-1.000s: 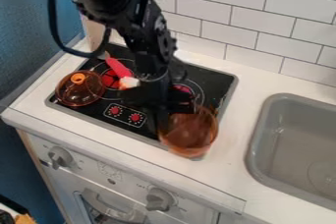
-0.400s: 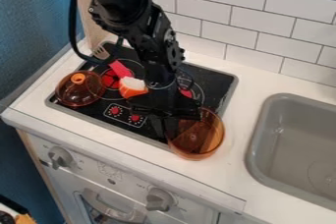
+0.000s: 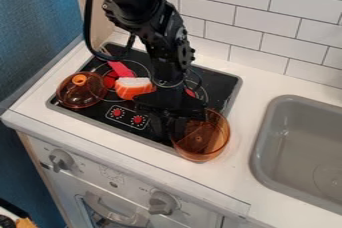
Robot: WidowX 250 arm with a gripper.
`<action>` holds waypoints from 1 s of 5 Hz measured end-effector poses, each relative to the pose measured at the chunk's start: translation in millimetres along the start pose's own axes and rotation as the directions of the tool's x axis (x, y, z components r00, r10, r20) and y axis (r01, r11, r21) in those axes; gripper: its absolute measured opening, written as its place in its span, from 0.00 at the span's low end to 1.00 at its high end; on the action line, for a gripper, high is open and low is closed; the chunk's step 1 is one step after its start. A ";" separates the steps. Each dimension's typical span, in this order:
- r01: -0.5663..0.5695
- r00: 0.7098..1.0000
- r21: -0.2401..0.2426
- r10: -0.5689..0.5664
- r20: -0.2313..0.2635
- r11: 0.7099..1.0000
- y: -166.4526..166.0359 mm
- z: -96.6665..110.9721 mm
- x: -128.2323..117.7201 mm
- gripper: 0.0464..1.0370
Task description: Move the golden pot from the top right side to the bottom right side of the stove
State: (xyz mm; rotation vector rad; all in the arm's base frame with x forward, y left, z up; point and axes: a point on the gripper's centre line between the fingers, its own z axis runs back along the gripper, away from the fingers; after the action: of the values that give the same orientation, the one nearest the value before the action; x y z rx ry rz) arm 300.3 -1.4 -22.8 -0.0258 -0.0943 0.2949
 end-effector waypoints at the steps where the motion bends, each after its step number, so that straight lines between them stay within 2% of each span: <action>1: 0.007 1.000 0.007 -0.007 -0.001 1.000 0.7 1.1 1.4 0.80; 2: 0.005 1.000 0.003 -0.005 0.001 1.000 -0.4 2.6 1.2 0.97; 4: 0.022 0.998 0.028 -0.024 0.052 0.999 -2.0 38.2 5.2 0.96; 5: 0.014 0.996 0.026 -0.016 0.083 1.000 -2.8 66.0 9.3 0.96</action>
State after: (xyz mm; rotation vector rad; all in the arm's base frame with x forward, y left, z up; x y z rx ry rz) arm 303.6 -0.6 43.8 0.0127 -0.1730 0.2824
